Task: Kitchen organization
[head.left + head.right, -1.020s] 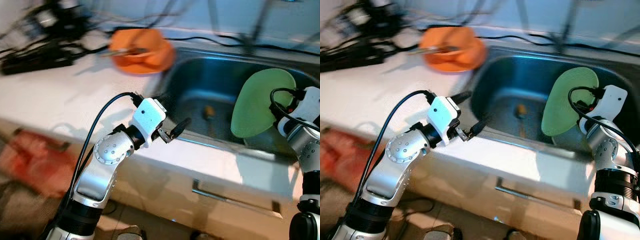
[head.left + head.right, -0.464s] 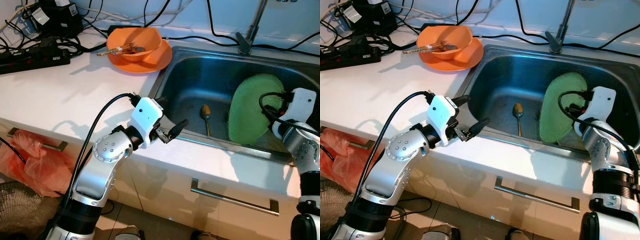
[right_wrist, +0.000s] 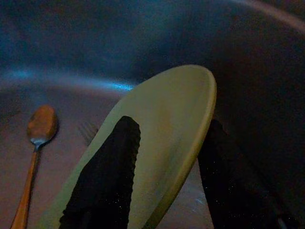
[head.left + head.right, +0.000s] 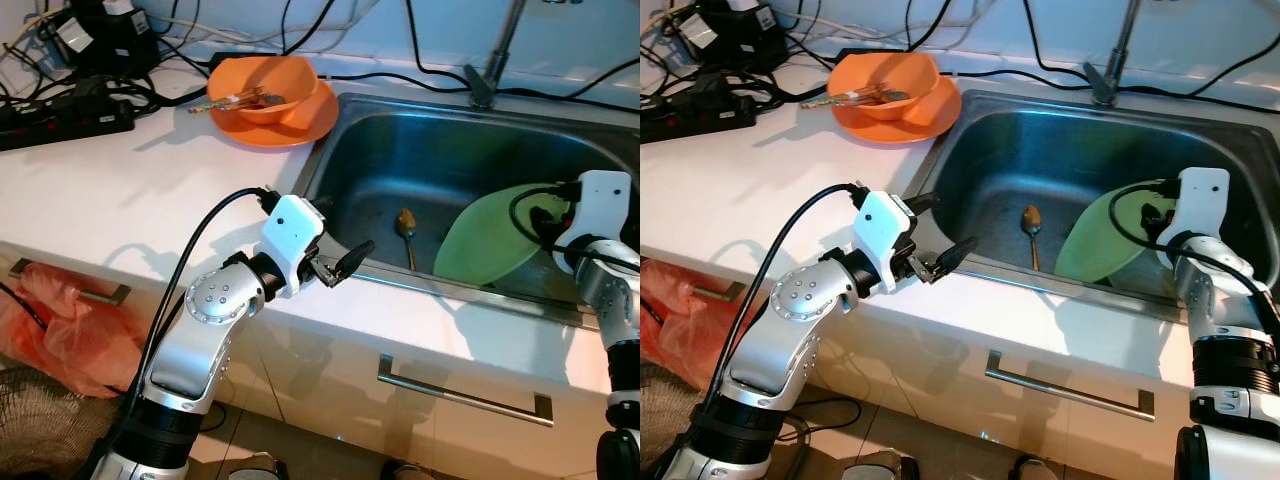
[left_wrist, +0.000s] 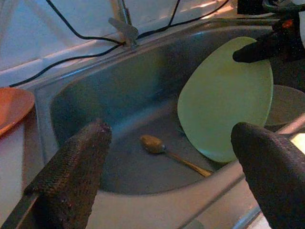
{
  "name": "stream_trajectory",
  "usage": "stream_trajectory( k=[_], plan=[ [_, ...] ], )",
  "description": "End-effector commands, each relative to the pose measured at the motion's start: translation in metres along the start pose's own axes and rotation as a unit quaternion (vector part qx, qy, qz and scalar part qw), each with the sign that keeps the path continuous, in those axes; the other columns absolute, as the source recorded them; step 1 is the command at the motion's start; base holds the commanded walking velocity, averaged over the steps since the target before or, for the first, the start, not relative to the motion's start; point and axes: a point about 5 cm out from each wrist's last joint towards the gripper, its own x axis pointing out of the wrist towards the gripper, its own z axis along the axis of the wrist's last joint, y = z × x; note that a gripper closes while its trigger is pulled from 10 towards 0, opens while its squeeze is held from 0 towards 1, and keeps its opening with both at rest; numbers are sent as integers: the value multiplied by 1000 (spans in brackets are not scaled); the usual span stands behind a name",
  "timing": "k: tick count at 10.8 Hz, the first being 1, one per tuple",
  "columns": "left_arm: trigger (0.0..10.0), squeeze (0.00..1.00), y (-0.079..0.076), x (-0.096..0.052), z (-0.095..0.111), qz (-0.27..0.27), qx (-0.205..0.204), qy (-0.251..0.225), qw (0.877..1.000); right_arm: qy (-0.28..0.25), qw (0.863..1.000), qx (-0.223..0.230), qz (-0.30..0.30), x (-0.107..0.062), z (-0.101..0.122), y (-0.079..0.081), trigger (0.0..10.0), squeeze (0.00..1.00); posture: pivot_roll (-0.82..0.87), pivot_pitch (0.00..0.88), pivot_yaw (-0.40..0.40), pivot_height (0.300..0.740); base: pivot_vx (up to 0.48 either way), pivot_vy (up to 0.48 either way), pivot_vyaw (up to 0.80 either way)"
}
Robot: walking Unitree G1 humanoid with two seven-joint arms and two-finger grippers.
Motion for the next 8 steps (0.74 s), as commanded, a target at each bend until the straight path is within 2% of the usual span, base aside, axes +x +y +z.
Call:
stream_trajectory(
  k=[1,5,8],
  plan=[
    [10000,0,9,-5,-9,35,-21,16,999,-14,1000,-16,-3,-1,3,-1,10000,1000,246,79,26,740,0,0,0],
    [10000,0,31,-11,-4,132,-25,0,991,-31,999,-12,-3,-2,13,0,10000,1000,244,74,21,740,0,0,0],
    [10000,0,47,-15,5,203,-31,-29,978,-78,996,-27,-32,-5,34,-2,10000,1000,238,64,16,740,0,0,0]
  ],
)
